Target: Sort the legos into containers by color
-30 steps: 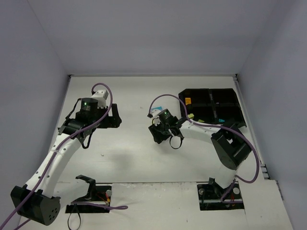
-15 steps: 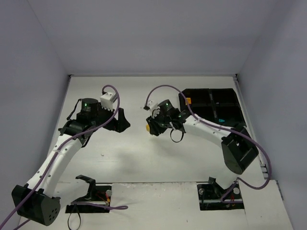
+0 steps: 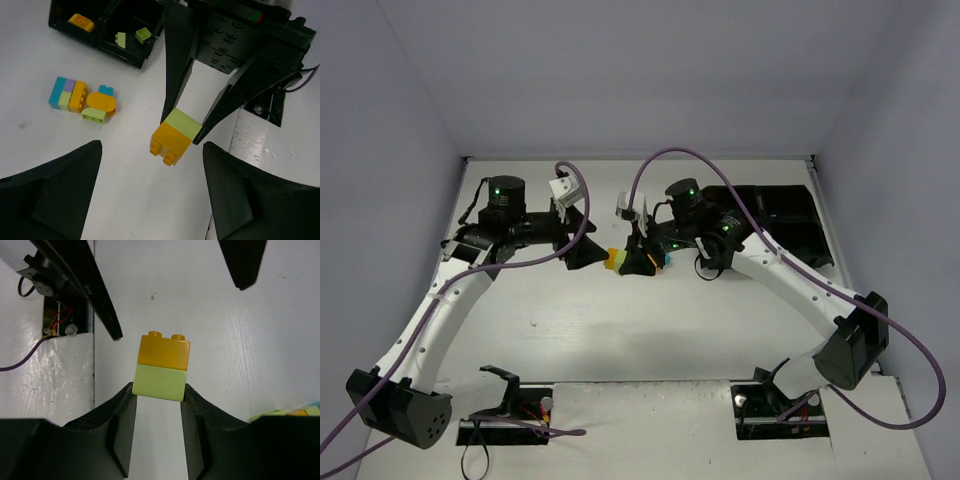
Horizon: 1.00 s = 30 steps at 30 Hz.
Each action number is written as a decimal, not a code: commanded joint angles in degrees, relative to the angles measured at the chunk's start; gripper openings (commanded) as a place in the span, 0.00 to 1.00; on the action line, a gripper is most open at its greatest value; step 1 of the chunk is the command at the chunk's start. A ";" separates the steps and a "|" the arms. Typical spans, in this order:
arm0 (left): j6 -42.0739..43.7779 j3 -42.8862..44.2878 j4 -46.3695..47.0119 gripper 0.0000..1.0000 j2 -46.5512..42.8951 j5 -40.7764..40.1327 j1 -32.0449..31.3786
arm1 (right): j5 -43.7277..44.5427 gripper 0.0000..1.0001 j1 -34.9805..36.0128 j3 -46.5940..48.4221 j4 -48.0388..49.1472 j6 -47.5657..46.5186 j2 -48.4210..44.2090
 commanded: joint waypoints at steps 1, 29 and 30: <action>6.16 3.28 -0.90 0.73 1.32 7.94 -0.26 | -7.63 0.00 -0.43 2.24 -1.32 -2.13 -1.70; 17.94 4.95 -11.45 0.35 6.25 14.54 -4.48 | -10.53 0.00 -0.96 2.85 -1.50 -1.95 -2.67; 17.94 4.95 -11.45 0.33 6.51 14.54 -4.66 | -10.53 0.00 -1.04 2.85 -1.50 -1.95 -2.67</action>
